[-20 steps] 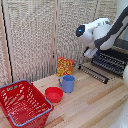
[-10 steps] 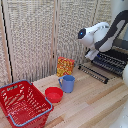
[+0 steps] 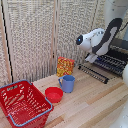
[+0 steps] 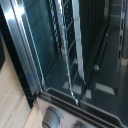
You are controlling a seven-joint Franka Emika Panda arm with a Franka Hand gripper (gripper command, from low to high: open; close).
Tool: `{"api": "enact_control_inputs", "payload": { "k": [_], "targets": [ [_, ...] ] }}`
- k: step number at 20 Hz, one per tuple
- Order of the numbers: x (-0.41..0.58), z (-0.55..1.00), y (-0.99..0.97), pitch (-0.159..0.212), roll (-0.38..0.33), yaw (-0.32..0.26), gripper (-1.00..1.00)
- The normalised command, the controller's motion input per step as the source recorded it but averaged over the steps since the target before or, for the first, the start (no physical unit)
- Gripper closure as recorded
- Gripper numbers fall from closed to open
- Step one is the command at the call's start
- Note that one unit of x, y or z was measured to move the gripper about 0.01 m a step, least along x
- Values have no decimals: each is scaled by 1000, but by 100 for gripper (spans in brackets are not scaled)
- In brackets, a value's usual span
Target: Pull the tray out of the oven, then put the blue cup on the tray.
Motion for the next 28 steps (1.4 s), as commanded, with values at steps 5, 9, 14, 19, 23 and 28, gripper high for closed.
{"api": "enact_control_inputs", "payload": {
  "k": [5, 9, 14, 19, 23, 28],
  "targets": [
    [7, -287, -488, 41, -107, 35, -100],
    [0, -234, -423, 17, -3, 19, -100],
    [0, -13, -425, 0, 6, 13, -100],
    [-37, 0, -249, -12, 1, 3, 100],
    [-145, 13, -91, -54, 0, -4, 100],
    [-171, 0, 0, -63, -40, 0, 100]
  ]
}}
